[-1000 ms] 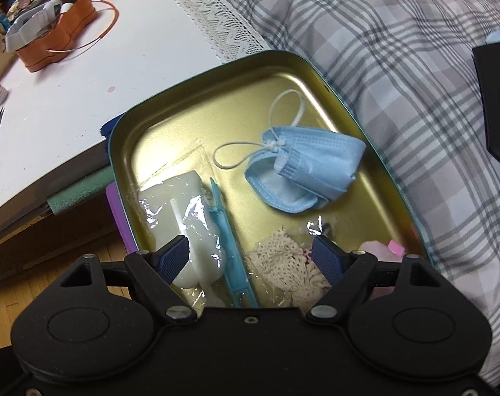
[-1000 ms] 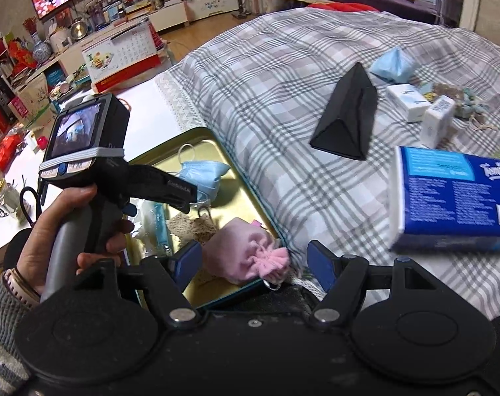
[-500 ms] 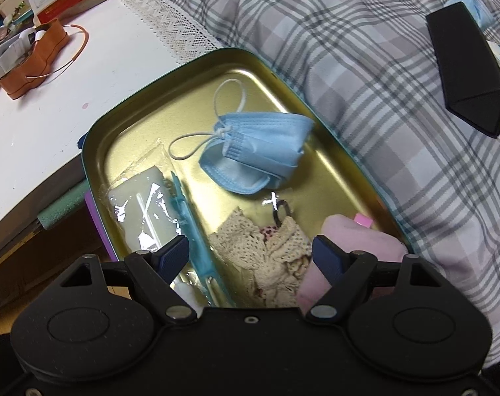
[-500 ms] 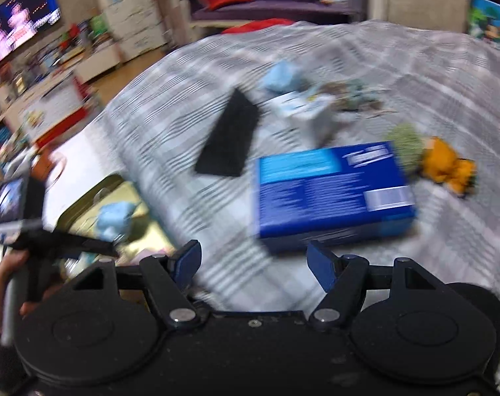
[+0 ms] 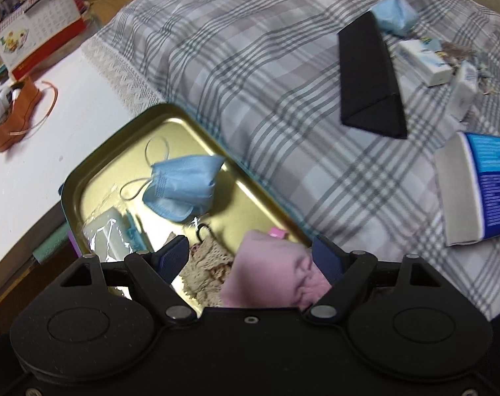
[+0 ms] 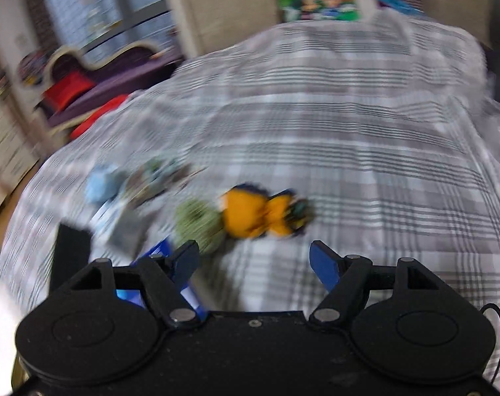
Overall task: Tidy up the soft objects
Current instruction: 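Grasp the yellow-and-navy cloth bundle with the right gripper while the left gripper grasps the green fuzzy ball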
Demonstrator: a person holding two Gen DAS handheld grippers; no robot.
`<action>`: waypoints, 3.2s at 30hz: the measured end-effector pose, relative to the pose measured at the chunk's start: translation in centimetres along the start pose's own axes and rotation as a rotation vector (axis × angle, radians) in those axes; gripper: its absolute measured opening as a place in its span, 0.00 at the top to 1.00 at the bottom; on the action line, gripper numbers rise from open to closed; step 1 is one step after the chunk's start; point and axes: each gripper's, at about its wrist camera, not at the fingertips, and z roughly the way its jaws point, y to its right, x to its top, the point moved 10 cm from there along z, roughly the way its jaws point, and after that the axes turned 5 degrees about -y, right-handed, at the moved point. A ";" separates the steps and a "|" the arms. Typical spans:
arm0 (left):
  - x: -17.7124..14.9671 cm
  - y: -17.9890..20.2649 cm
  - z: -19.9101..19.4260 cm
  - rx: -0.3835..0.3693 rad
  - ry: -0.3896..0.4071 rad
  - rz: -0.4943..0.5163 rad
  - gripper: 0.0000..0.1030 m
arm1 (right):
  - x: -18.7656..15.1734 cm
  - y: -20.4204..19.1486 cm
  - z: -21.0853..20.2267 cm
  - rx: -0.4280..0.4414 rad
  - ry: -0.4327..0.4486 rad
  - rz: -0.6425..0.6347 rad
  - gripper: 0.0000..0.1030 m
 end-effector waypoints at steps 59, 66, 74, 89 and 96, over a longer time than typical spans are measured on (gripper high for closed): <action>9.3 24.6 -5.4 -0.202 0.063 0.401 0.24 | 2.5 1.5 11.3 -0.080 -0.126 0.157 0.40; 9.5 29.4 -3.2 -0.209 0.031 0.483 0.23 | 2.9 4.5 11.0 -0.145 -0.086 0.252 0.40; 8.9 33.0 -0.6 -0.227 -0.008 0.555 0.23 | 2.8 5.0 10.9 -0.148 -0.081 0.256 0.40; 6.8 36.9 2.4 -0.298 -0.120 0.647 0.44 | 2.8 6.9 10.7 -0.182 -0.059 0.323 0.38; 6.8 37.3 2.2 -0.337 -0.124 0.632 0.50 | 2.7 7.2 10.9 -0.158 -0.066 0.355 0.33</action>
